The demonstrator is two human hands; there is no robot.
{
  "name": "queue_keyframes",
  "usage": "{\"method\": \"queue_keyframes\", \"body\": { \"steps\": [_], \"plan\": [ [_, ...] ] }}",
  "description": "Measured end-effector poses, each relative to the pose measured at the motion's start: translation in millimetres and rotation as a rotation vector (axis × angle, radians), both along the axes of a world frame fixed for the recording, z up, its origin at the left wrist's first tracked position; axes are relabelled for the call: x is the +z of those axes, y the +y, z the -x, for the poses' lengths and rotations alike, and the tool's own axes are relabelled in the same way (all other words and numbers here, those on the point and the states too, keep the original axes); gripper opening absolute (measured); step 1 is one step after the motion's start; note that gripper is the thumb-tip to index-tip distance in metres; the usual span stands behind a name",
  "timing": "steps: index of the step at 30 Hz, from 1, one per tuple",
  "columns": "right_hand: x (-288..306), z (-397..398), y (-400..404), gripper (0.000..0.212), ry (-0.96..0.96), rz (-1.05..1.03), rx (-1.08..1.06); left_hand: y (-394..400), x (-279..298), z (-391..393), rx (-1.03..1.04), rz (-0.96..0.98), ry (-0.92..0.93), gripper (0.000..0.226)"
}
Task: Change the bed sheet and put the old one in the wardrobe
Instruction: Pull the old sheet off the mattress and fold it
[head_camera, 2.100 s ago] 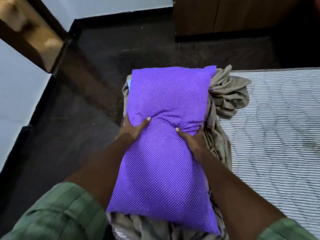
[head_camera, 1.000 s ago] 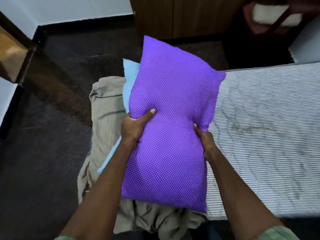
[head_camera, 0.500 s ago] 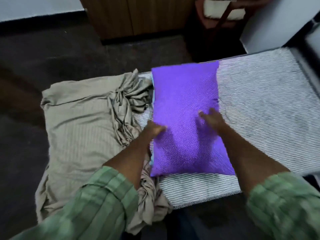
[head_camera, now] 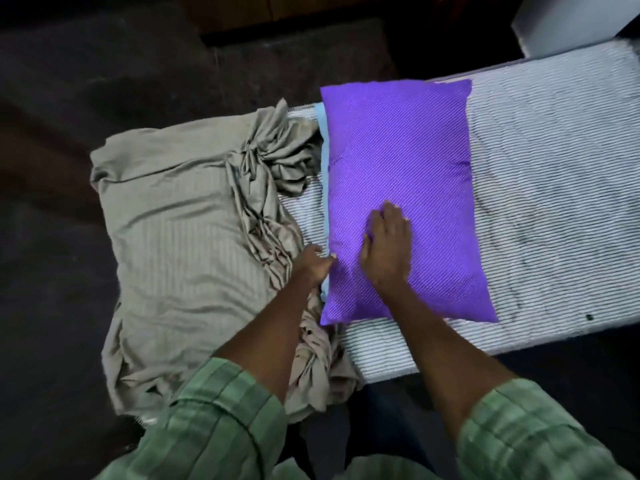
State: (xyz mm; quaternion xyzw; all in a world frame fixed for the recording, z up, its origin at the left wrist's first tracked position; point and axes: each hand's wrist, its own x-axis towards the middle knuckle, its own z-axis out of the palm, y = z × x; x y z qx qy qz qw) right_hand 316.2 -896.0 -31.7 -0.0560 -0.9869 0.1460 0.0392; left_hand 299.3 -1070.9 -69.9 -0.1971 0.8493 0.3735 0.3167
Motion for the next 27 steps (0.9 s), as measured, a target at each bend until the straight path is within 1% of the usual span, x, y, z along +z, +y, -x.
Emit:
{"method": "queue_keyframes", "body": {
  "steps": [2,4,5,7,8,10,13,15,16,18,20,21,22,24,26,27],
  "plan": [
    [-7,-30,-49,0.055,0.000,0.044,0.185,-32,0,-19,0.051,0.017,0.017,0.030],
    [-18,-67,-92,0.047,-0.019,0.108,0.300,-68,-6,-39,0.067,0.031,-0.010,0.016],
    [-26,-85,-111,0.041,-0.054,0.135,0.311,-88,-10,-50,0.064,0.036,-0.035,0.016],
    [-41,-118,-142,0.028,-0.180,0.179,0.259,-128,-18,-72,0.059,0.044,-0.063,0.018],
    [-49,-136,-159,0.025,-0.254,0.201,0.226,-150,-23,-85,0.056,0.056,-0.064,0.018],
    [-70,-172,-192,0.028,-0.367,0.231,0.214,-196,-36,-112,0.023,0.106,-0.084,0.019],
    [-96,-209,-236,0.028,-0.463,0.182,0.271,-258,-61,-152,-0.036,0.173,-0.108,0.020],
    [-112,-207,-269,0.031,-0.481,0.171,0.295,-293,-76,-167,-0.054,0.239,-0.076,0.021],
    [-118,-199,-285,0.033,-0.502,0.172,0.303,-308,-83,-172,-0.116,0.294,-0.050,0.026],
    [-132,-174,-319,0.042,-0.521,0.155,0.359,-333,-97,-177,-0.321,0.383,0.040,0.041],
    [-149,-145,-356,0.055,-0.547,0.108,0.484,-358,-115,-178,-0.466,0.447,0.161,0.052],
    [-157,-131,-374,0.061,-0.564,0.066,0.545,-369,-125,-178,-0.498,0.490,0.208,0.053],
    [-164,-119,-387,0.061,-0.576,0.011,0.583,-375,-133,-176,-0.514,0.532,0.242,0.050],
    [-181,-104,-407,0.049,-0.562,-0.084,0.609,-386,-152,-175,-0.519,0.578,0.308,0.033],
    [-198,-104,-410,0.040,-0.491,-0.116,0.624,-390,-171,-179,-0.498,0.580,0.425,0.017],
    [-203,-106,-407,0.039,-0.439,-0.102,0.650,-391,-177,-184,-0.462,0.564,0.478,0.015]
  ]
}}
